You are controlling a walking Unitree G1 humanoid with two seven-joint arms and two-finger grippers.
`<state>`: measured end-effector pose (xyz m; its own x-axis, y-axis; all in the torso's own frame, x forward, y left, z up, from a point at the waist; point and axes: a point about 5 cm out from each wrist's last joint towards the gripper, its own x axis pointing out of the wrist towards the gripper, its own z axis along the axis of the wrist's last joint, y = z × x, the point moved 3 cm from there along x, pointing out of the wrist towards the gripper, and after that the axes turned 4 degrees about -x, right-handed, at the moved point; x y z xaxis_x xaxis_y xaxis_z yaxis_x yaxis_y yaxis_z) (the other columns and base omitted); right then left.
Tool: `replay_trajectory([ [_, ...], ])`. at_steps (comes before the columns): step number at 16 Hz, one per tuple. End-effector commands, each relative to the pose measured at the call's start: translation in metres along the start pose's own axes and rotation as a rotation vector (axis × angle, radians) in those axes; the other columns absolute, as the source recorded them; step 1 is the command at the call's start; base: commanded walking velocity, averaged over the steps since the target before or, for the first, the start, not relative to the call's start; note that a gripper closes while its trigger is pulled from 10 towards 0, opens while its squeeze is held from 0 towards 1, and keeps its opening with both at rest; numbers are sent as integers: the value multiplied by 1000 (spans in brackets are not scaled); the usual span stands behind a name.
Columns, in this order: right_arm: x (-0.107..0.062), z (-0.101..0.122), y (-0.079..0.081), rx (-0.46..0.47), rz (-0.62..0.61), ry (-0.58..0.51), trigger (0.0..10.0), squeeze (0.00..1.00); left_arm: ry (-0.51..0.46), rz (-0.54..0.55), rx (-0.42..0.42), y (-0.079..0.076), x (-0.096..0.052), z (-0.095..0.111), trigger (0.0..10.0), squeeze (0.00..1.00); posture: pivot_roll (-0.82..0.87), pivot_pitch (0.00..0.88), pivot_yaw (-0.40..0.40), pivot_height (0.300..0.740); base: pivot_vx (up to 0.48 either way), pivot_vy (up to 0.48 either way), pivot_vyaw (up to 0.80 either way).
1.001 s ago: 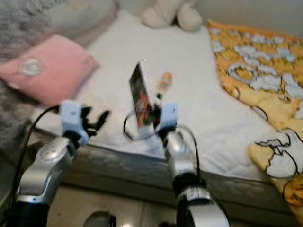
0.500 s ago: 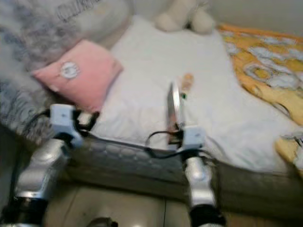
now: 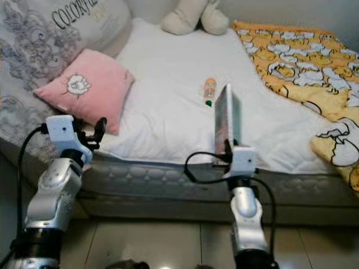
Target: Clean up the room
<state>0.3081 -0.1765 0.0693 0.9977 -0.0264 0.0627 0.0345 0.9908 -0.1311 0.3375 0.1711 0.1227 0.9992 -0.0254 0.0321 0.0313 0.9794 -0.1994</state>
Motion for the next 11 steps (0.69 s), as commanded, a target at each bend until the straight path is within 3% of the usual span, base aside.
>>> replay_trajectory([
  [1, 12, 23, 7, 0, 20, -85, 0, 0, -15, -11, 26, -5, 0, 2, 10000, 0, -34, 0, -13, 740, 394, 270, 0],
  [5, 27, 29, 15, 20, 57, -88, 0, 0, -2, -5, 52, -8, 2, 0, 10000, 0, -12, 0, -17, 740, 439, 0, 0],
  [11, 30, 23, 30, 81, 95, -55, 0, 0, 29, -12, 115, -7, 2, -5, 10000, 0, -5, 0, -10, 740, 441, 0, 0],
])
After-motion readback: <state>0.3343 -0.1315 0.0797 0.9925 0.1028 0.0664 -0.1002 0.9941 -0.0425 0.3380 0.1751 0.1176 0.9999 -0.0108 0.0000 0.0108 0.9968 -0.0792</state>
